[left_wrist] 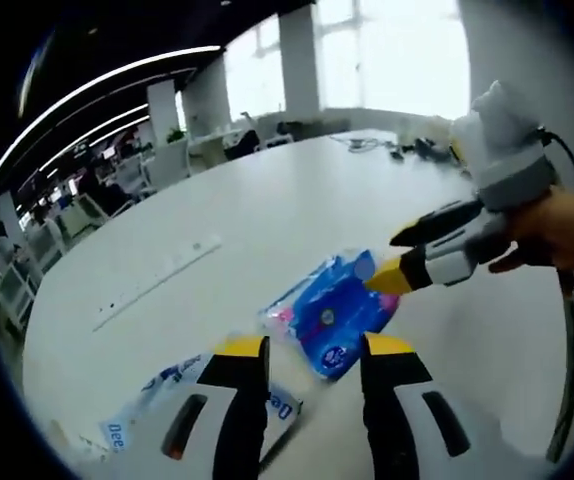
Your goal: Arrange the tabletop items into an orderly group along one side of the table until the central work area is clear of visible clutter.
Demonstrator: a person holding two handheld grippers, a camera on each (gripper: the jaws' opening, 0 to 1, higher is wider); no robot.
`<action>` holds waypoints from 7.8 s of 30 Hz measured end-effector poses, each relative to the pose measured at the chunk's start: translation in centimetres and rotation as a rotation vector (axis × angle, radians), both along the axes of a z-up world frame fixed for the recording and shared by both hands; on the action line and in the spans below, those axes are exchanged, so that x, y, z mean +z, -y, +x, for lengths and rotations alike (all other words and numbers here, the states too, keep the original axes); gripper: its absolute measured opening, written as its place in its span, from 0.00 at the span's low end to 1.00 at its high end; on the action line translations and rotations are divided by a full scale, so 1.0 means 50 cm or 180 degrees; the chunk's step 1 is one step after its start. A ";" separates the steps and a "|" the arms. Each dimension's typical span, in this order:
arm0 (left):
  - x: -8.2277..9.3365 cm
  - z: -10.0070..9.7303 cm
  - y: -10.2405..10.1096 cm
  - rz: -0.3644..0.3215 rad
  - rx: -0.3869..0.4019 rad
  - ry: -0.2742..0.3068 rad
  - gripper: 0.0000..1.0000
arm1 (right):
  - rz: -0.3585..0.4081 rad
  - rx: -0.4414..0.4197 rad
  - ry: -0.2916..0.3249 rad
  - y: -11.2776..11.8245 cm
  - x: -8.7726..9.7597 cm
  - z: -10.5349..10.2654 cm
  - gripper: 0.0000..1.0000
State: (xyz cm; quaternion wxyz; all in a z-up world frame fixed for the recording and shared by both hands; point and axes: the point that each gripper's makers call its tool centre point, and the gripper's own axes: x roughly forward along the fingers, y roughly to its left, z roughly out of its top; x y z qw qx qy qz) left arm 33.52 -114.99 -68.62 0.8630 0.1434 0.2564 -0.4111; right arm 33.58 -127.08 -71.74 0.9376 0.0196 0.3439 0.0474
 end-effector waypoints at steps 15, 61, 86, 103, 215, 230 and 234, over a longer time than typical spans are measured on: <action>0.077 -0.047 -0.050 -0.0422 -0.0035 -0.0185 0.79 | 0.0069 0.0018 -0.0047 -0.060 0.062 -0.074 0.86; -0.007 -0.111 -0.336 -0.0287 0.0324 -0.0269 0.68 | 0.0497 0.0637 -0.0199 -0.378 0.017 -0.228 0.67; -0.134 -0.167 -0.362 -0.0594 0.0881 -0.1036 0.29 | 0.0551 0.0544 -0.0334 -0.417 -0.069 -0.232 0.27; -0.150 -0.175 -0.372 -0.0783 0.1340 -0.1211 0.13 | 0.0697 0.0381 -0.0466 -0.432 -0.087 -0.226 0.13; 0.019 -0.143 -0.312 -0.0622 0.0636 -0.0551 0.03 | 0.0957 0.0452 0.0019 -0.391 0.102 -0.239 0.00; 0.018 -0.147 -0.237 -0.0621 0.0440 -0.0622 0.02 | 0.0828 0.0281 0.0035 -0.324 0.107 -0.239 0.00; 0.011 -0.145 -0.218 -0.0651 0.0408 -0.0684 0.02 | 0.0782 0.0224 0.0017 -0.302 0.103 -0.235 0.00</action>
